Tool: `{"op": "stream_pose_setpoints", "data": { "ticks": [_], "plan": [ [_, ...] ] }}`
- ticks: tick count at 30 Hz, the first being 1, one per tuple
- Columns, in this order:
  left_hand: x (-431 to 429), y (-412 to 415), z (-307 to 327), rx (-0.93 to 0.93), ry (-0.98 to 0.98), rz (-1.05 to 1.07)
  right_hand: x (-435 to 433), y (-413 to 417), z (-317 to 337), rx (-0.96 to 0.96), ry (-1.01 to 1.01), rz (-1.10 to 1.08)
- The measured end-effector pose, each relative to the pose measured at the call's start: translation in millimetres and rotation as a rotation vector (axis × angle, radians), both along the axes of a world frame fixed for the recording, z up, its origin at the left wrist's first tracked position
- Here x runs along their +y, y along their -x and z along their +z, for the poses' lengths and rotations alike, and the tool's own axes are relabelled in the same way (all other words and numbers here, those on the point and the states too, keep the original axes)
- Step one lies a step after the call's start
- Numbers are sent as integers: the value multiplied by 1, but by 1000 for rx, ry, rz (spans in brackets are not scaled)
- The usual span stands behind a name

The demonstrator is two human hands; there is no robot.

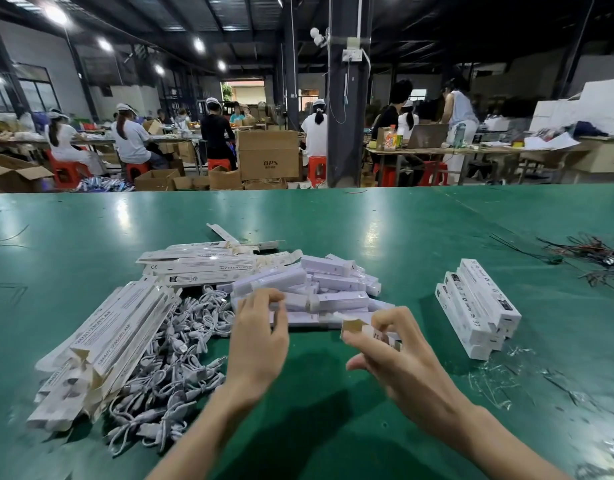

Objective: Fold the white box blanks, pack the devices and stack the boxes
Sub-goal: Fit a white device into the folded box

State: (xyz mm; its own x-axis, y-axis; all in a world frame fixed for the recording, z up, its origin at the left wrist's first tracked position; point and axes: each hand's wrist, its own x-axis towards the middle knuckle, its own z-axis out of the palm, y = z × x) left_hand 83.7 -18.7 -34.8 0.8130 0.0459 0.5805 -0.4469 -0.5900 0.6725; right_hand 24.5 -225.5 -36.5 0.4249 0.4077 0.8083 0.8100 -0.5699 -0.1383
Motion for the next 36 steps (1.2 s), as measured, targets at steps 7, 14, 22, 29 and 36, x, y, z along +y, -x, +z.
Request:
{"op": "stream_pose_setpoints", "data": {
  "ticks": [7, 14, 22, 29, 36],
  "plan": [
    [28, -41, -26, 282, -739, 223, 5, 2, 9, 12, -102, 40],
    [23, -38, -18, 123, -721, 214, 3, -2, 6, 18, -207, -3],
    [18, 14, 39, -573, 16, 32, -4, -8, 8, 142, -368, 75],
    [1, 40, 34, -644, -11, -293, -4, -7, 9, 262, -260, 61],
    [7, 33, 27, -666, -110, -288, -6, 1, 13, 301, -99, 70]
  ]
}}
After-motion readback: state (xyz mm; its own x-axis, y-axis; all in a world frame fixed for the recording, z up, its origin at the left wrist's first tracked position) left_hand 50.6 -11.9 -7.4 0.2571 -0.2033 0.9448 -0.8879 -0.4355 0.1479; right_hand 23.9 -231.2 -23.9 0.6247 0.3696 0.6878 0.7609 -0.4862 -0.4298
